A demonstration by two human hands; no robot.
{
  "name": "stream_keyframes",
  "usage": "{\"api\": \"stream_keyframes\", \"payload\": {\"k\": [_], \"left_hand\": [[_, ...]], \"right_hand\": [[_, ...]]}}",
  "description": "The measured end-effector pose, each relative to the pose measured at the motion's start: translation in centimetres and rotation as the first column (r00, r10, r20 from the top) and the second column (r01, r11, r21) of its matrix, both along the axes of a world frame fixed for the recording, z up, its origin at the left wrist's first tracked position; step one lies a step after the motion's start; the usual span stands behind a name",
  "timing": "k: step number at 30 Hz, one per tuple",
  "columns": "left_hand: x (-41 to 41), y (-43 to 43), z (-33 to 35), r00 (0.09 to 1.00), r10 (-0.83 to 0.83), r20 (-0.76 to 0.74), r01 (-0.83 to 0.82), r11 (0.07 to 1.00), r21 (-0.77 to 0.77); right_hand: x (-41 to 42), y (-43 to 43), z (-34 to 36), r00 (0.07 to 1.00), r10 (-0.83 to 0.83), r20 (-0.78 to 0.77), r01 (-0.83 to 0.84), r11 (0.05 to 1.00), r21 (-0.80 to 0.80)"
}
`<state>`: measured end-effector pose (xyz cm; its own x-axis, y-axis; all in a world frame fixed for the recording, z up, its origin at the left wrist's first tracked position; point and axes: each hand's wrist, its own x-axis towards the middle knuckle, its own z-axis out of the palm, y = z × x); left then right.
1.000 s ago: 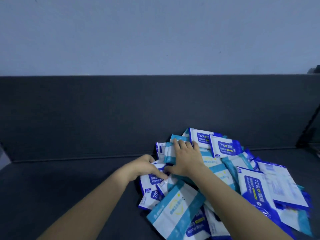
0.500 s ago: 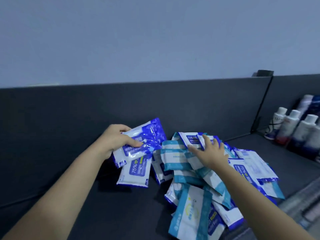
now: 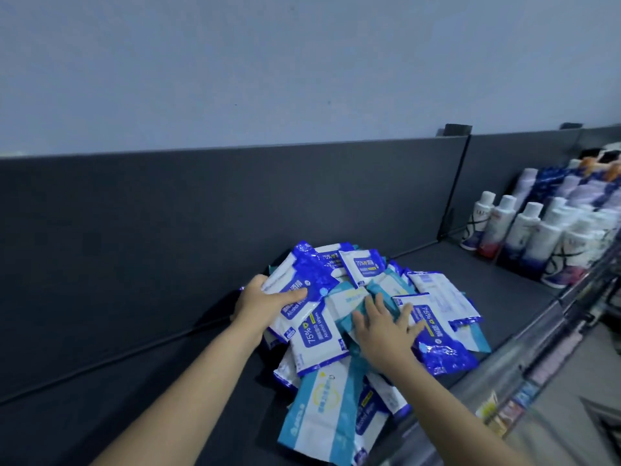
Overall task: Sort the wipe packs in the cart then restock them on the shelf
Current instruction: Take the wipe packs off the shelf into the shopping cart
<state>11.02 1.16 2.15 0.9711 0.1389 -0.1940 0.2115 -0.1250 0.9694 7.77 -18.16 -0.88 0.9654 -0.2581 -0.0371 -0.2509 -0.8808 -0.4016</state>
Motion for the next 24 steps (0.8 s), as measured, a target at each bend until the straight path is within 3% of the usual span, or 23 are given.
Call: {"api": "stream_keyframes", "payload": {"k": [2,3,5,7,9,11,14,16,20,24], "left_hand": [[-0.9,-0.6,0.8,0.999,0.043,0.006,-0.043,0.974,0.223],[-1.1,-0.8,0.7,0.998,0.048,0.037,-0.056,0.965,0.257],[-1.6,-1.2,0.6,0.994,0.008,0.11,-0.019,0.994,0.105],[-2.2,-1.5,0.1,0.994,0.008,0.112,0.004,0.994,-0.111],[-2.5,-2.1,-0.4,0.996,0.064,0.061,-0.045,0.958,-0.282],[-2.4,-2.8,-0.9,0.993,0.122,0.001,-0.112,0.92,-0.377],[-2.4,-3.2,-0.5,0.99,0.135,-0.04,-0.138,0.877,-0.46],[-2.5,-3.0,-0.3,0.995,0.094,-0.026,-0.095,0.868,-0.487],[-3.3,-2.8,0.0,0.996,0.076,0.044,-0.056,0.935,-0.349],[-3.9,-1.9,-0.1,0.991,0.091,0.102,-0.041,0.911,-0.411]], "right_hand": [[-0.2,0.2,-0.6,0.997,0.037,0.069,-0.038,0.999,0.011],[-0.2,0.2,-0.8,0.994,0.056,0.091,-0.058,0.998,0.029],[-0.2,0.4,-0.9,0.986,0.083,0.142,-0.1,0.988,0.116],[-0.3,0.7,-0.5,0.975,0.08,0.205,-0.143,0.94,0.311],[-0.4,1.3,0.3,0.963,0.03,0.269,-0.178,0.819,0.546],[-0.6,2.4,1.1,0.959,0.026,0.281,-0.214,0.718,0.663],[-0.9,3.7,1.6,0.956,0.06,0.287,-0.26,0.624,0.737],[-0.9,3.8,1.6,0.956,0.047,0.289,-0.248,0.652,0.716],[-1.1,3.1,1.8,0.982,-0.115,0.152,-0.023,0.721,0.693],[-2.5,3.3,1.5,0.981,-0.161,0.108,0.002,0.565,0.825]]}}
